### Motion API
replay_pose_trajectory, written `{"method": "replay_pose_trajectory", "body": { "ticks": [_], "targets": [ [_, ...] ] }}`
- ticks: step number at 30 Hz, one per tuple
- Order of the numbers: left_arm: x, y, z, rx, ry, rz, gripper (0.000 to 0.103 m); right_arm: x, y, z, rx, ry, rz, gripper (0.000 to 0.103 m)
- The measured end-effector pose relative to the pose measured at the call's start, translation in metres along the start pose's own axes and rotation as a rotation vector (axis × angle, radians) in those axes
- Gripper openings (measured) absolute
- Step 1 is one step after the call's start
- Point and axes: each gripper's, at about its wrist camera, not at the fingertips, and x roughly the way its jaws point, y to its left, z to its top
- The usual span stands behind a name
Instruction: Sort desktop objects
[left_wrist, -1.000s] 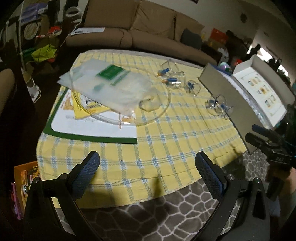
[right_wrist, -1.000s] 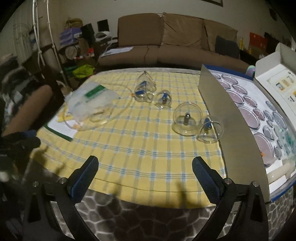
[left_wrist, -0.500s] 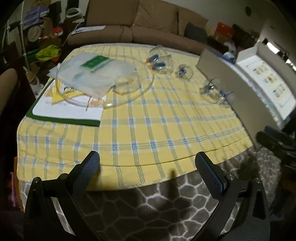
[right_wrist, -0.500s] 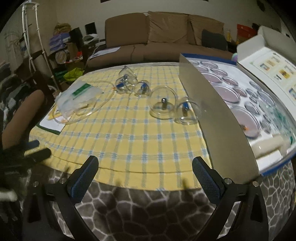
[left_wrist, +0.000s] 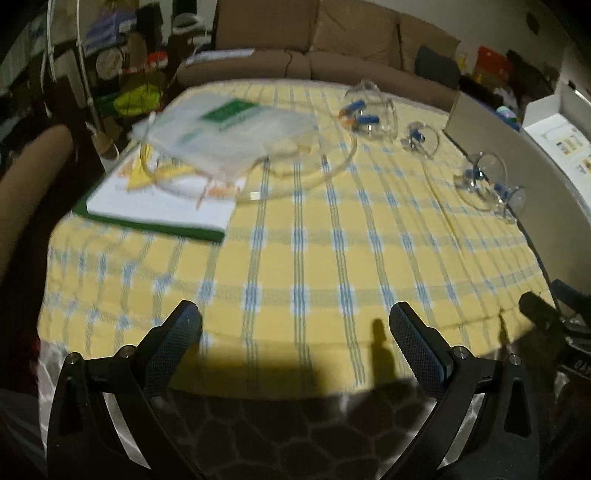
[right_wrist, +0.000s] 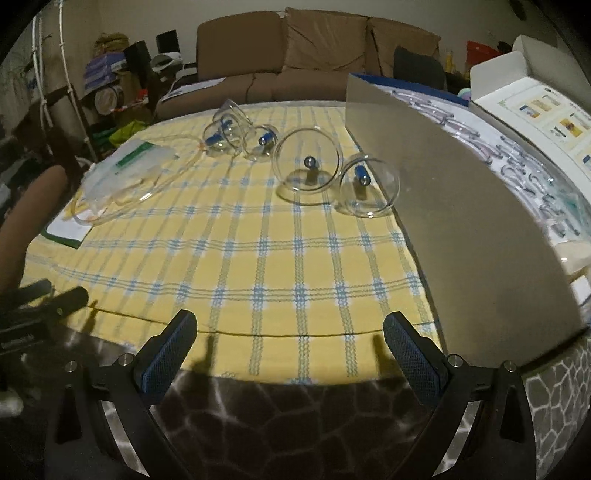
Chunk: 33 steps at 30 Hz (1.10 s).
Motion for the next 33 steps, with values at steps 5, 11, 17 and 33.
{"method": "replay_pose_trajectory", "body": {
  "ticks": [5,11,17,33],
  "targets": [
    [0.015,0.003,0.017,-0.009,0.004,0.023,0.103,0.015,0.001,0.008,0.003,-0.003,0.013,0.103],
    [0.036,0.004,0.013,-0.004,0.039,0.035,0.103,0.037,0.012,0.014,-0.022,0.036,0.028,0.103],
    [0.038,0.0,0.011,0.014,0.04,0.059,0.103,0.046,0.016,0.018,-0.035,0.061,0.019,0.103],
    [0.038,0.0,0.012,0.011,0.041,0.054,0.103,0.048,0.021,0.017,-0.058,0.071,-0.009,0.103]
  ]
}}
